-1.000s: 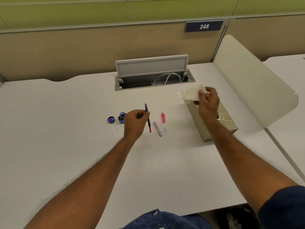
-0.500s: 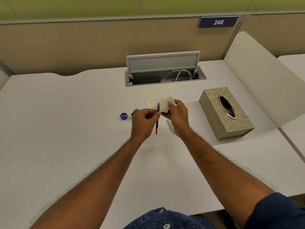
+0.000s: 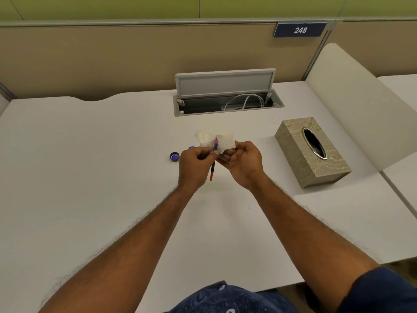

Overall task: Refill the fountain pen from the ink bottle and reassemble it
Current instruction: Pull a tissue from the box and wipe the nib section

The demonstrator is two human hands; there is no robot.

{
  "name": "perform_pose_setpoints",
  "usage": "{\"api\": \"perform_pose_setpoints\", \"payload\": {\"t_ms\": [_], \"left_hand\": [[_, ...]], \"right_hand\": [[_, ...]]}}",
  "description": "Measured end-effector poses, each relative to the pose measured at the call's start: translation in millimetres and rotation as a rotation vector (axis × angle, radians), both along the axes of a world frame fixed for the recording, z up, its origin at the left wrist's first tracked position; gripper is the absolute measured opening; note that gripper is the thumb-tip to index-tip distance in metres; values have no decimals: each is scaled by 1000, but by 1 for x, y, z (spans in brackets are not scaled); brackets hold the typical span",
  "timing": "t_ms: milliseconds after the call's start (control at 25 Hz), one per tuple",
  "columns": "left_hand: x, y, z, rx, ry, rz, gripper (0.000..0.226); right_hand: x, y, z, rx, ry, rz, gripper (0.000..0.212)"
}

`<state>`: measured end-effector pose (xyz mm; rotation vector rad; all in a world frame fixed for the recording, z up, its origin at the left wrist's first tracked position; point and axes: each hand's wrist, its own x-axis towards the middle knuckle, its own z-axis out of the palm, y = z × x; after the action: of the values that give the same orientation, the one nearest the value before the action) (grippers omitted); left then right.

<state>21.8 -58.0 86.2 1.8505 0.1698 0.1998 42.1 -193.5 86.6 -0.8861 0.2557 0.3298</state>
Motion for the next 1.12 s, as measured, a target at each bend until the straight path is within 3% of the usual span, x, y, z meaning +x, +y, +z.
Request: {"api": "perform_pose_setpoints", "payload": {"t_ms": [160,360,640,1120], "left_hand": [[3,-7,6,-11,14,8,24],[8,-14,6,-38,59,36,26],[8,-18,6,-47,57,27,28],[1,-18,8,25,39,48,29]], "right_hand": [[10,-8,-5,27,4,73,45],[17,-22,-5,224,35,156,54],[20,-25,-5,112,-42,192,29],[19,-5,2,-142,-97,130,19]]}}
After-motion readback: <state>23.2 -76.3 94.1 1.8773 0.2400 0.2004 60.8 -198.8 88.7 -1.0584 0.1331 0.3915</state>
